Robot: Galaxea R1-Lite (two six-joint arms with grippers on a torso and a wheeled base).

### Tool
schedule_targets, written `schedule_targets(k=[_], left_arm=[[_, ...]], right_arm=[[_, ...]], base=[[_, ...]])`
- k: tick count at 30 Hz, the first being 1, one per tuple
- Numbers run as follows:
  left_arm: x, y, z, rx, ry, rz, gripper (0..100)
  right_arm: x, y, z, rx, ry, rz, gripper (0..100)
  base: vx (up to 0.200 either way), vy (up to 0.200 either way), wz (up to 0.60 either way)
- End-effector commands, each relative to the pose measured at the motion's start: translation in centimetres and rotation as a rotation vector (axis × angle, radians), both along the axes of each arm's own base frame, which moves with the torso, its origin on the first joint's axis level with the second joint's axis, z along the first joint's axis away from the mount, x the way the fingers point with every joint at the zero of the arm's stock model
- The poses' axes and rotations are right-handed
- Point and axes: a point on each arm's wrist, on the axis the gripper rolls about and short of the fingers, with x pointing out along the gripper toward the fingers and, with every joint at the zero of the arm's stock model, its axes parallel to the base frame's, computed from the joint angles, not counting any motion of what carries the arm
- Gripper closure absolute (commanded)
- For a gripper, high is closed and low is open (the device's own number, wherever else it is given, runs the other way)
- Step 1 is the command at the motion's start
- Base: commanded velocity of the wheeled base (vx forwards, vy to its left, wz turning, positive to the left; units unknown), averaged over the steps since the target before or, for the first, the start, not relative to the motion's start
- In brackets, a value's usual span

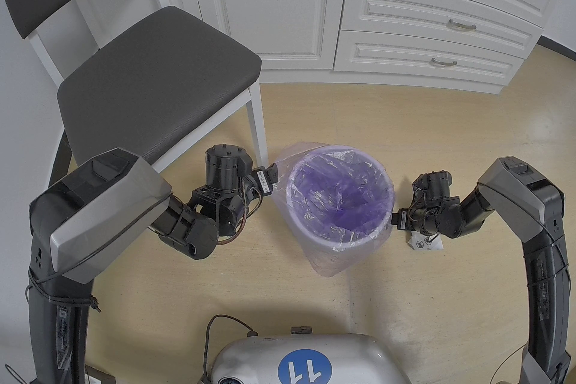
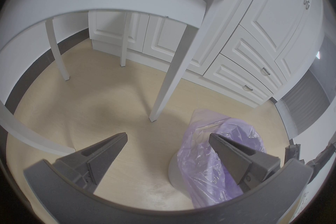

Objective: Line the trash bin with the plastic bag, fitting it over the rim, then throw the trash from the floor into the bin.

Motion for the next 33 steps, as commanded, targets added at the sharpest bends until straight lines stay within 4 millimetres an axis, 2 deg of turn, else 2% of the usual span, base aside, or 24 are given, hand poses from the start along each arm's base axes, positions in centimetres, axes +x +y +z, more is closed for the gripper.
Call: schedule_targets(k=[1, 4, 5, 6, 7, 8, 15, 17, 18, 19, 25, 33], left_arm=[[-0.4, 0.1, 0.7, -0.004, -0.012, -0.004, 0], [-0.5, 0.1, 0.9, -0.006, -0.016, -0.005, 0], [-0.5, 0.1, 0.9, -0.006, -0.016, -0.005, 0], [-0.6, 0.1, 1.0, -0.005, -0.015, -0.004, 0], [-0.6, 0.1, 1.0, -0.005, -0.015, -0.004, 0], [-0.7, 0.2, 1.1, -0.003, -0.018, -0.004, 0], [-1.0, 0.2, 1.4, 0.009, -0.022, -0.008, 0], [-1.0, 0.2, 1.4, 0.009, -0.022, -0.008, 0], [-1.1, 0.1, 1.5, 0.01, -0.024, -0.011, 0], [-1.1, 0.1, 1.5, 0.011, -0.023, -0.011, 0], [-1.6, 0.3, 1.3, 0.049, -0.024, -0.023, 0], [-2.6, 0.5, 1.0, 0.079, -0.105, -0.076, 0]], right_arm=[[-1.1, -0.2, 2.8, 0.005, -0.022, 0.004, 0], [-2.1, -0.3, 5.1, 0.019, -0.043, 0.028, 0], [-2.1, -0.3, 5.1, 0.019, -0.043, 0.028, 0], [-3.1, -0.5, 6.4, 0.024, -0.051, 0.047, 0], [-3.2, -0.5, 6.5, 0.024, -0.051, 0.047, 0], [-3.8, -0.8, 7.3, 0.013, -0.058, 0.06, 0], [-7.1, -2.9, 10.1, -0.079, -0.079, 0.138, 0], [-7.1, -2.9, 10.1, -0.079, -0.079, 0.138, 0], [-8.6, -2.9, 11.8, -0.071, -0.135, 0.182, 0], [-8.9, -2.9, 12.2, -0.072, -0.16, 0.19, 0], [-10.5, -3.1, 13.7, -0.102, -0.288, 0.203, 0], [-12.4, -2.8, 15.5, -0.105, -0.274, 0.208, 0]], base=[[0.0, 0.0, 0.0], [0.0, 0.0, 0.0], [0.0, 0.0, 0.0], [0.0, 0.0, 0.0], [0.0, 0.0, 0.0], [0.0, 0.0, 0.0], [0.0, 0.0, 0.0], [0.0, 0.0, 0.0], [0.0, 0.0, 0.0], [0.0, 0.0, 0.0], [0.0, 0.0, 0.0], [0.0, 0.0, 0.0]])
